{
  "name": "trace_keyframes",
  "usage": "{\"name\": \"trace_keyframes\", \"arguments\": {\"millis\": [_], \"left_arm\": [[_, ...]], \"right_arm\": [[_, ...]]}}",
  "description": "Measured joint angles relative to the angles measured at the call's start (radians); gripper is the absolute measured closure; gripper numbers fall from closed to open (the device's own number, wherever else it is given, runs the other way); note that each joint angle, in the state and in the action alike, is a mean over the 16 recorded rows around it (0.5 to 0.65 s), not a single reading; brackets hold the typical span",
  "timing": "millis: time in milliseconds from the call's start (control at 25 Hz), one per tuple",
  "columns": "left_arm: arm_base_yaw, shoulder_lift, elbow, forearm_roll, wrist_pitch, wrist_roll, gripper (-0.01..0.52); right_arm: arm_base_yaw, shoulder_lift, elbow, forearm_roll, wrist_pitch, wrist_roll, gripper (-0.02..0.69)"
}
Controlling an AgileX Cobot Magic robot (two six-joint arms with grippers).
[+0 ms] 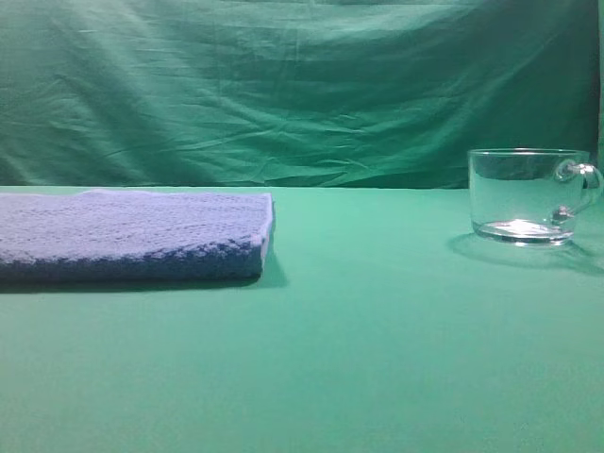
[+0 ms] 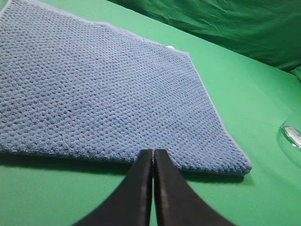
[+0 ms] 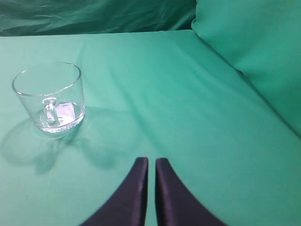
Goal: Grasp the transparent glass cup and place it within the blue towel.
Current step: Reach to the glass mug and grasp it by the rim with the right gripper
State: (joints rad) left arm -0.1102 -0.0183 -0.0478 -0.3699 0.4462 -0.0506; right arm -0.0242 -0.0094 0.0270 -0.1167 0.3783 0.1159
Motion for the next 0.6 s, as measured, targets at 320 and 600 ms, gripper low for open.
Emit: {"name": "trace_keyframes", "arguments": {"millis": [320,600], "left_arm": [[0.000,0.000,0.000,0.000,0.000,0.000,0.514],[0.000,0.000,0.000,0.000,0.000,0.000,0.514]], "right_arm": [[0.000,0.000,0.000,0.000,0.000,0.000,0.618],[0.000,0.000,0.000,0.000,0.000,0.000,0.618]]}}
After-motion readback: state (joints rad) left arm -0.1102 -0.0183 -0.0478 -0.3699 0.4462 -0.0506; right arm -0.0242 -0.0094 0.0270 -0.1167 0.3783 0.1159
